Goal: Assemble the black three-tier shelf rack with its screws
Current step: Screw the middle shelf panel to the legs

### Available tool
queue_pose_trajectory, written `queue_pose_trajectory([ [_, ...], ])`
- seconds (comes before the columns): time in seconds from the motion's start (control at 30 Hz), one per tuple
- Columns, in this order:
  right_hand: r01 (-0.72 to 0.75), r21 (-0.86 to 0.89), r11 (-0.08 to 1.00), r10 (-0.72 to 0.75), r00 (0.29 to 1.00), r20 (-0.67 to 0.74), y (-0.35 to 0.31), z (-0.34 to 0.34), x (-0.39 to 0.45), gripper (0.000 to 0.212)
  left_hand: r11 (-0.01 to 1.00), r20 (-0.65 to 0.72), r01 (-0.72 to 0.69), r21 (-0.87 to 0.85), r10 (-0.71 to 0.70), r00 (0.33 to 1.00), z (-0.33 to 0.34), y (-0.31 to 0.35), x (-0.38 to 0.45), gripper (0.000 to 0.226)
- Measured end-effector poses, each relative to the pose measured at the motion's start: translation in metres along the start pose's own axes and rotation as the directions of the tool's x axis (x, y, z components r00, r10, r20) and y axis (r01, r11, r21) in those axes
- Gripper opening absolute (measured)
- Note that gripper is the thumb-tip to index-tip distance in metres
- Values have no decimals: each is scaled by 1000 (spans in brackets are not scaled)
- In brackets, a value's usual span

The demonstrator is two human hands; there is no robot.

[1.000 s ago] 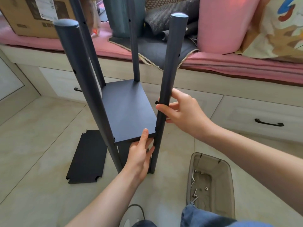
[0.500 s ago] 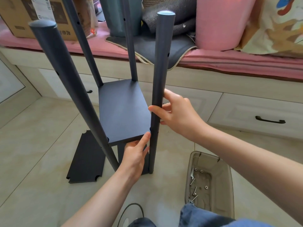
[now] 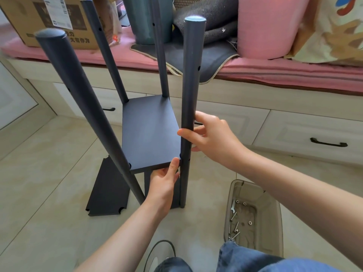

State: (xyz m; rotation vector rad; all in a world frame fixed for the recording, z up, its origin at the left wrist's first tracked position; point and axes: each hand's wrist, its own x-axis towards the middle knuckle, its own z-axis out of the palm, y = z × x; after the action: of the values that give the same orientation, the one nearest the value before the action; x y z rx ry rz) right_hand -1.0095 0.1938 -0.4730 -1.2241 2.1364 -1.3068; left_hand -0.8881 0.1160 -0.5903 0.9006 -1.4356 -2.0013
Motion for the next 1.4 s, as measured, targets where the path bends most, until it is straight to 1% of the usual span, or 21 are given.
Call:
queue_pose_trajectory([
  [0.07,-43,-26,999,45,997,58,7,-3,-1,25,1000,-6,-2,3,2,1000,0,-1,1,39],
  [0.13,-98,1,995,97,990,99,20,-6,-5,24,1000,-10,-4,-7,4,1000,0,-2,1,34],
  [0.23,-165,24,986,161,980,121,50,-12,-19,25,1000,-9,-2,-27,2,1000,1,-2,1,36],
  [0.33,-280,14,960,276,954,118,97,-19,-39,13,999,-10,-8,-39,8,1000,1,-3,1,39],
  [0.4,-386,18,922,382,917,114,135,-22,-55,12,999,-18,-5,-46,4,1000,2,-3,1,43],
  [0.47,-466,-31,884,466,877,115,171,-22,-73,14,999,-15,-7,-40,7,1000,2,-4,2,44],
  [0.53,-531,-73,844,536,836,113,203,-19,-88,9,1000,-14,1,-31,-1,1000,2,-4,4,43],
  [0.63,-592,-142,793,606,789,99,242,-8,-102,6,1000,-8,-4,-18,4,1000,2,-6,4,55],
  [0.67,-607,-180,774,628,771,100,253,-2,-105,6,1000,-6,-8,-14,8,1000,2,-6,4,56],
  [0.73,-636,-254,729,676,728,118,272,13,-111,5,1000,-5,-13,-6,12,1000,2,-6,3,53],
  [0.8,-640,-341,689,709,692,135,290,30,-114,5,1000,-11,-13,1,13,1000,1,-6,2,44],
  [0.87,-619,-432,656,722,681,120,305,44,-117,16,1000,-9,-19,12,20,1000,1,-6,1,36],
  [0.93,-612,-474,633,730,675,105,315,56,-120,23,999,-2,-28,25,28,1000,2,-5,0,28],
  [1.03,-599,-533,598,738,671,73,323,69,-123,21,998,0,-25,50,25,1000,2,-3,-2,23],
  [1.13,-587,-565,579,729,684,37,328,78,-120,22,999,14,-20,48,20,1000,1,-1,-2,23],
  [1.2,-569,-584,579,720,693,38,328,84,-115,27,998,28,-22,51,21,999,0,0,-3,23],
  [1.33,-455,-634,626,656,747,111,322,104,-103,30,998,22,-26,57,25,999,0,1,-3,22],
  [1.4,-421,-652,630,639,759,127,316,114,-97,29,999,8,-14,44,14,1000,-3,1,-4,23],
])
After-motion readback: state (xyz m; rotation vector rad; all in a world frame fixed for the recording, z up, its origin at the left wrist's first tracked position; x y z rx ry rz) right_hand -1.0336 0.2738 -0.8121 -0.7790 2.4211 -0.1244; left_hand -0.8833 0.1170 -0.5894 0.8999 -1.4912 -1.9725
